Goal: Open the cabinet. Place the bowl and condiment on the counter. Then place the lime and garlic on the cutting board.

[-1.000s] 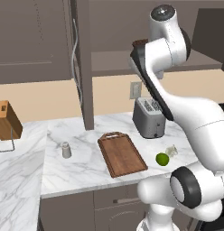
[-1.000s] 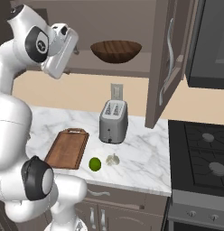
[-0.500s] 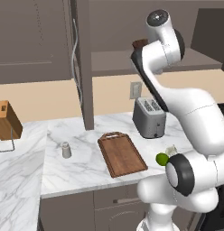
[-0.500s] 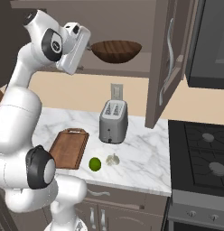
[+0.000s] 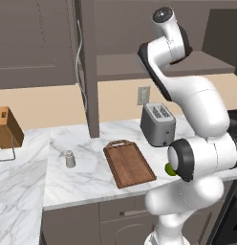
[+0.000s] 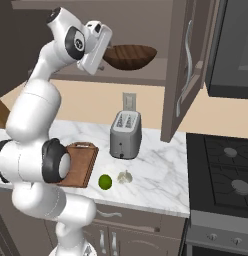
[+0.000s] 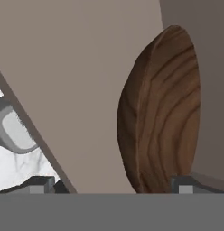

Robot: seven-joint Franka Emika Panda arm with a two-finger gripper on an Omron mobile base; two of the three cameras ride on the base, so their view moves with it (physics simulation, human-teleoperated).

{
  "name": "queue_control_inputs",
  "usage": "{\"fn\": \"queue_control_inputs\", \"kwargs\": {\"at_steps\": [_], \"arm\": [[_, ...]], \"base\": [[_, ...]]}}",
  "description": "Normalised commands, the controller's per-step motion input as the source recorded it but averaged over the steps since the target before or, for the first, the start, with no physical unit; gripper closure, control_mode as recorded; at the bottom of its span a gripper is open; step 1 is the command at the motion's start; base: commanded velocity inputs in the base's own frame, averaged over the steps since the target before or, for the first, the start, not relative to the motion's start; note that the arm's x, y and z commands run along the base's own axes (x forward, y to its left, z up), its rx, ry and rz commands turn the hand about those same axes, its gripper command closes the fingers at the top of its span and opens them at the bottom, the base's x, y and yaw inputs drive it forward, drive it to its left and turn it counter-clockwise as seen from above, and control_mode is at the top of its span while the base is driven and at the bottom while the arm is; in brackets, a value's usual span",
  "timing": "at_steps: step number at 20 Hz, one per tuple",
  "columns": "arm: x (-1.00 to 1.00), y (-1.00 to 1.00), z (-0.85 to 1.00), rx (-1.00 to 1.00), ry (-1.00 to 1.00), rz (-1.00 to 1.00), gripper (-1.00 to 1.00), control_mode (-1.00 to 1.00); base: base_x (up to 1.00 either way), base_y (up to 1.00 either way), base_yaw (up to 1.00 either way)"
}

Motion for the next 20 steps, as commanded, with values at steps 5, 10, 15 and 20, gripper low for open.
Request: {"fn": "queue_control_inputs", "kwargs": {"at_steps": [5, 10, 15, 20], "arm": [[0.65, -0.17, -0.17, 0.00, 0.00, 0.00, -1.00, -1.00], [0.56, -0.24, -0.10, 0.00, 0.00, 0.00, -1.00, -1.00], [0.21, -0.25, -0.13, 0.00, 0.00, 0.00, 1.00, -1.00], [-0.03, -0.09, -0.25, 0.00, 0.00, 0.00, 1.00, -1.00]], "base": [[0.00, 0.00, 0.00], [0.00, 0.00, 0.00], [0.00, 0.00, 0.00], [0.00, 0.00, 0.00]]}}
